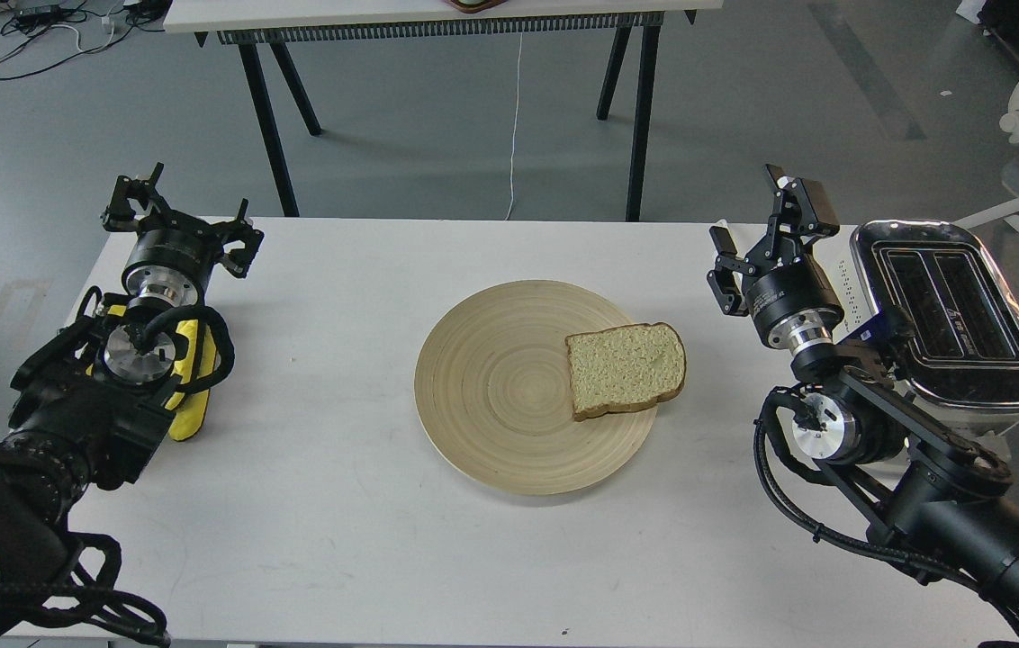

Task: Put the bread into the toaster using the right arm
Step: 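Move the right gripper from beside the toaster toward the bread slice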

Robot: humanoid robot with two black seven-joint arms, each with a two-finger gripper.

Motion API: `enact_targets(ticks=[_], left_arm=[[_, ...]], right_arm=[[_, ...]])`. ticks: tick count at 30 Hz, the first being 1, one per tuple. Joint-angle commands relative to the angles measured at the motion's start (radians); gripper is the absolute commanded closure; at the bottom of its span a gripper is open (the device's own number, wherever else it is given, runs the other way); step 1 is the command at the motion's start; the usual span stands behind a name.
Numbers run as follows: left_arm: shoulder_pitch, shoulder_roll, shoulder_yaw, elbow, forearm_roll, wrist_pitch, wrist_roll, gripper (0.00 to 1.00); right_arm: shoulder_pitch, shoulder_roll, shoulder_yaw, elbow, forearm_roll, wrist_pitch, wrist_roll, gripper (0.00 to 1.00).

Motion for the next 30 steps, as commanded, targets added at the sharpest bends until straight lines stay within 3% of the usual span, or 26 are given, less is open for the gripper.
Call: enact_targets(ticks=[1, 11, 18, 30], left_arm=[[0.0, 0.0, -0.001, 0.001, 0.0, 0.0, 0.003, 0.0], [0.0, 0.0, -0.001, 0.001, 0.0, 0.0, 0.001, 0.0], [0.0, -0.001, 0.0, 0.001, 0.0, 0.0, 0.001, 0.0], [0.0, 0.0, 0.0, 0.001, 0.0, 0.0, 0.001, 0.0]], right_arm=[[-0.001, -0.004, 0.0, 0.004, 0.0, 0.0, 0.0, 0.04], [0.002, -0.02, -0.023, 0.01, -0.05, -0.052, 0.0, 0.04], [0.007, -0.035, -0.13, 0.014, -0.356, -0.403, 0.0, 0.04], [-0.032, -0.07, -0.331, 0.005, -0.379, -0.403, 0.0, 0.04]])
